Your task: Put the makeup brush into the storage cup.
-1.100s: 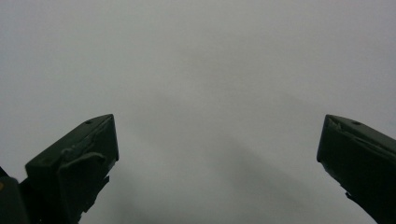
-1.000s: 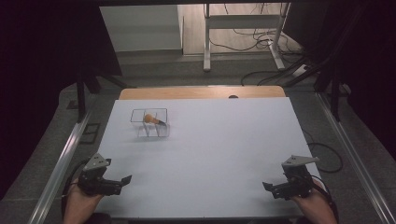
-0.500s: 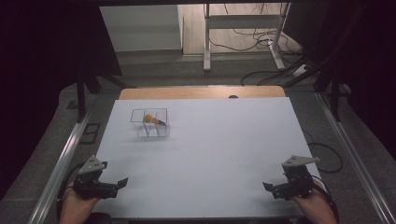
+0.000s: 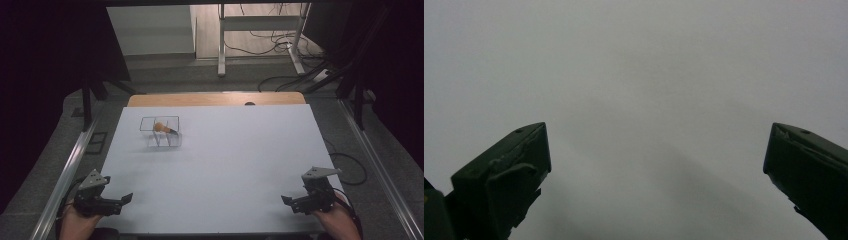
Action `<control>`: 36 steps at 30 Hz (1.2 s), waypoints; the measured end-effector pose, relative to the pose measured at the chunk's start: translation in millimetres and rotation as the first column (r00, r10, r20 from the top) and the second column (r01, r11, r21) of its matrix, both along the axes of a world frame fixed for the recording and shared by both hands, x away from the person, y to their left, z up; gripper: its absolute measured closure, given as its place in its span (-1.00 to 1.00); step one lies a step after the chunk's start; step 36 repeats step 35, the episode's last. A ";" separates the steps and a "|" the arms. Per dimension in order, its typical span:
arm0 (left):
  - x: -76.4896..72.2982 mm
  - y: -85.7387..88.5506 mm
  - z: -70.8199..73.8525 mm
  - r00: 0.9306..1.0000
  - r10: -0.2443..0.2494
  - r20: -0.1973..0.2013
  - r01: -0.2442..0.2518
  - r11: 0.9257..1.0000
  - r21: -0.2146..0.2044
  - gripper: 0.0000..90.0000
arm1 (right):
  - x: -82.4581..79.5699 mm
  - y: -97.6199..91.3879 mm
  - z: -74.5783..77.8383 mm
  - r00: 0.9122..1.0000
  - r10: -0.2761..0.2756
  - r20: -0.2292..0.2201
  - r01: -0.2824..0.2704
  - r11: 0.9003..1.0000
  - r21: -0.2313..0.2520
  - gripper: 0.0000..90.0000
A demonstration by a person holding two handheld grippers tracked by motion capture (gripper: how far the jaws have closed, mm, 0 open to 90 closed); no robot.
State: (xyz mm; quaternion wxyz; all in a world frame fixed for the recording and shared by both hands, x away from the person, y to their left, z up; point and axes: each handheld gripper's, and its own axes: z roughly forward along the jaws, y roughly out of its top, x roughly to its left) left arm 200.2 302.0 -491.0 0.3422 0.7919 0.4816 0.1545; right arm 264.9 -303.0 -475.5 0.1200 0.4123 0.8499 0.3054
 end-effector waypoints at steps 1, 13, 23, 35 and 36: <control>-0.4 0.3 -0.1 1.000 0.001 -0.003 -0.001 1.000 0.004 -1.00 | 0.0 0.1 -0.1 1.000 0.000 -0.001 0.000 1.000 -0.001 -1.00; -6.4 7.7 -6.7 0.999 0.022 -0.031 -0.022 1.000 0.014 -1.00 | 0.1 0.2 -0.3 1.000 -0.001 -0.002 0.001 1.000 -0.002 -1.00; -11.0 14.3 -14.9 0.997 0.028 -0.074 -0.027 1.000 0.015 -1.00 | 0.3 0.8 -0.6 1.000 -0.003 -0.004 0.003 1.000 -0.001 -1.00; -12.5 15.6 -18.6 0.995 0.025 -0.093 -0.023 1.000 0.021 -1.00 | 0.9 1.2 -1.2 1.000 0.002 -0.005 -0.002 1.000 -0.009 -1.00; -12.5 15.6 -18.6 0.995 0.025 -0.093 -0.023 1.000 0.021 -1.00 | 0.9 1.2 -1.2 1.000 0.002 -0.005 -0.002 1.000 -0.009 -1.00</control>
